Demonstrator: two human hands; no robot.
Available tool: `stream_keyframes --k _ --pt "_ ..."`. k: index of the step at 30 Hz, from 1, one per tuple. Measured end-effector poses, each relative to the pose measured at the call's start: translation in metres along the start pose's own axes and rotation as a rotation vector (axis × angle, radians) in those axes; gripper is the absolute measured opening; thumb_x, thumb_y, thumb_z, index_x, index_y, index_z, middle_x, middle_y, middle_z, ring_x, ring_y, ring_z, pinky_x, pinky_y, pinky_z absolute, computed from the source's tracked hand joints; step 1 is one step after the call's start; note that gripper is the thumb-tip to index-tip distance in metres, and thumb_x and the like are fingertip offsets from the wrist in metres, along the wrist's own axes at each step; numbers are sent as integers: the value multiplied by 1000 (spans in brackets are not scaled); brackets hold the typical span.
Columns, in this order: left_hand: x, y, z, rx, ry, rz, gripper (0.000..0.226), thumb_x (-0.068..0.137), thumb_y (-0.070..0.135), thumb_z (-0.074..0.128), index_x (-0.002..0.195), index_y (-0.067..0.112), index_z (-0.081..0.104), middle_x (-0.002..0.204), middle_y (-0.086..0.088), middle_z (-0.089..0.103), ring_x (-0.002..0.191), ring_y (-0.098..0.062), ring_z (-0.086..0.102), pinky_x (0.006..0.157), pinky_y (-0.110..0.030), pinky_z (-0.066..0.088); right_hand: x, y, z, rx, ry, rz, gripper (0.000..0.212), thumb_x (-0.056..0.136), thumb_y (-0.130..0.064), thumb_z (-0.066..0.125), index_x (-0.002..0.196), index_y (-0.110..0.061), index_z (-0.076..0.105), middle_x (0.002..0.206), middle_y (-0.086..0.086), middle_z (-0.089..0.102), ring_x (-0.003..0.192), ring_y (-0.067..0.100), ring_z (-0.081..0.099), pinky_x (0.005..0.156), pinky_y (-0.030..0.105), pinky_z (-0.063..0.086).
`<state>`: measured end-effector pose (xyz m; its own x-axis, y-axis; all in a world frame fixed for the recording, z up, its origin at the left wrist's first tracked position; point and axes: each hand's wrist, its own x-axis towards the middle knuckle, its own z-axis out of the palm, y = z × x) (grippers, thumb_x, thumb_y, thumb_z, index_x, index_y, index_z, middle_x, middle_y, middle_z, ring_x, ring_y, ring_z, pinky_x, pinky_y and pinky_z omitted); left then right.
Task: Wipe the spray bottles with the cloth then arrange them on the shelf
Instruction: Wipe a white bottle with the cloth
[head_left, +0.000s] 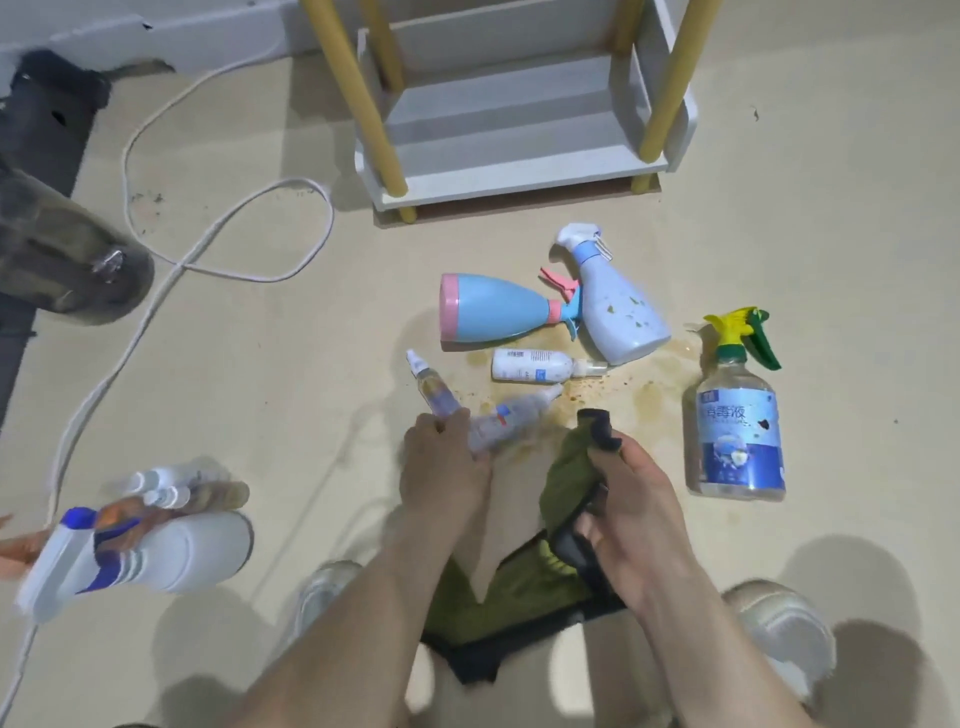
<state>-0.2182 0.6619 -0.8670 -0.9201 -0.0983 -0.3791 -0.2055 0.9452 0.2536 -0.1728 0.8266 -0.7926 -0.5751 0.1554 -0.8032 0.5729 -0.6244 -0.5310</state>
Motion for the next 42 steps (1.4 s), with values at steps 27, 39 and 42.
stream_keyframes --k 27,39,42 --pt "-175 82 -149 -1017 139 14 32 73 22 76 101 36 69 102 13 67 86 2 57 79 -11 47 -109 -67 8 -242 -438 -217 14 93 -5 60 104 -13 65 102 23 67 86 29 62 78 42 49" --pt "-217 38 -227 -1374 -294 112 21 85 19 71 99 4 75 102 -24 69 87 -29 64 82 -39 48 -205 -100 0 -173 -798 -210 40 82 4 67 121 6 61 107 25 68 86 31 70 74 36 60" --pt "-237 55 -236 -1552 -140 122 21 94 12 57 90 0 74 90 -19 71 78 -26 68 71 -31 55 -221 -86 11 -349 -639 -407 35 87 8 64 110 -17 72 104 10 74 88 27 71 77 34 60"
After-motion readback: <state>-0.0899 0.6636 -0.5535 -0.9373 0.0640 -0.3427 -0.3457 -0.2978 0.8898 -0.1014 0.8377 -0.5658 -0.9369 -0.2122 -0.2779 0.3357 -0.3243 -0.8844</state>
